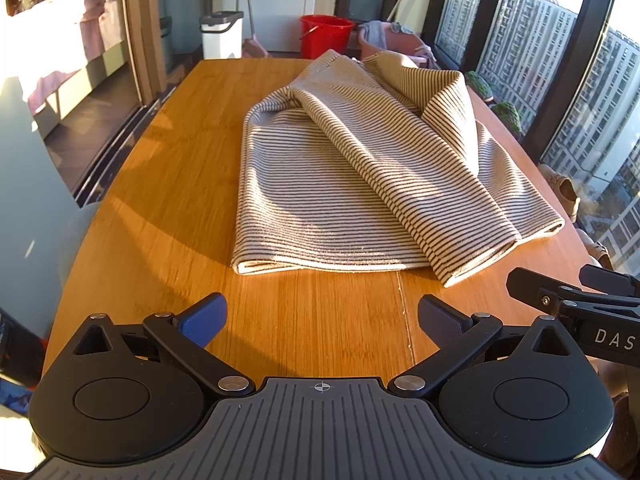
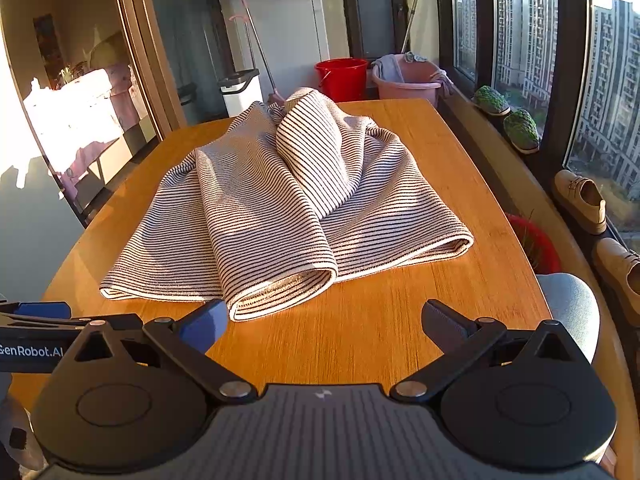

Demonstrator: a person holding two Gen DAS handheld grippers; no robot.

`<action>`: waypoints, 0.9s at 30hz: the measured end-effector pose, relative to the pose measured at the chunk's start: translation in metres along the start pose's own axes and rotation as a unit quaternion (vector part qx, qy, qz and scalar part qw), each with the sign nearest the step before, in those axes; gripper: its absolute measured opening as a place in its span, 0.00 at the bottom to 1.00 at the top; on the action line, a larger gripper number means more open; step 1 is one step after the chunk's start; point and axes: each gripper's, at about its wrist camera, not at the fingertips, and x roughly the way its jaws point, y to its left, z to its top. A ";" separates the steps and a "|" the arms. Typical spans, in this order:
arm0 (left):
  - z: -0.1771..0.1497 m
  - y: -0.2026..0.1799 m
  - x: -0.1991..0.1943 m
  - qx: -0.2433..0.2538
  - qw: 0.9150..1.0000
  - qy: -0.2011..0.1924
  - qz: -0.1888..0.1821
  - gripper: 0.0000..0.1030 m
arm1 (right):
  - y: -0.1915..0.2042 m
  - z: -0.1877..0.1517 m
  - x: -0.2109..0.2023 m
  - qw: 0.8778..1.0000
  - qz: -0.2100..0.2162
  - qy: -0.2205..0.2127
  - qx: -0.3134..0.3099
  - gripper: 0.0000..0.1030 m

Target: Fold clothes

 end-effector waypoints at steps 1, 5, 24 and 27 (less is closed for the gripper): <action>0.000 0.000 0.000 0.000 1.000 0.000 0.000 1.00 | 0.001 0.000 0.000 1.000 0.000 0.001 -0.001 1.00; 0.000 0.000 -0.001 0.001 1.000 0.000 -0.001 1.00 | 0.002 0.000 0.001 1.000 0.000 0.002 -0.005 1.00; 0.000 0.001 -0.001 0.000 1.000 0.000 -0.002 1.00 | 0.002 -0.003 0.002 1.000 0.002 0.005 -0.009 1.00; 0.001 0.001 -0.001 0.000 1.000 0.000 -0.003 1.00 | 0.002 -0.003 0.002 1.000 0.001 0.005 -0.010 1.00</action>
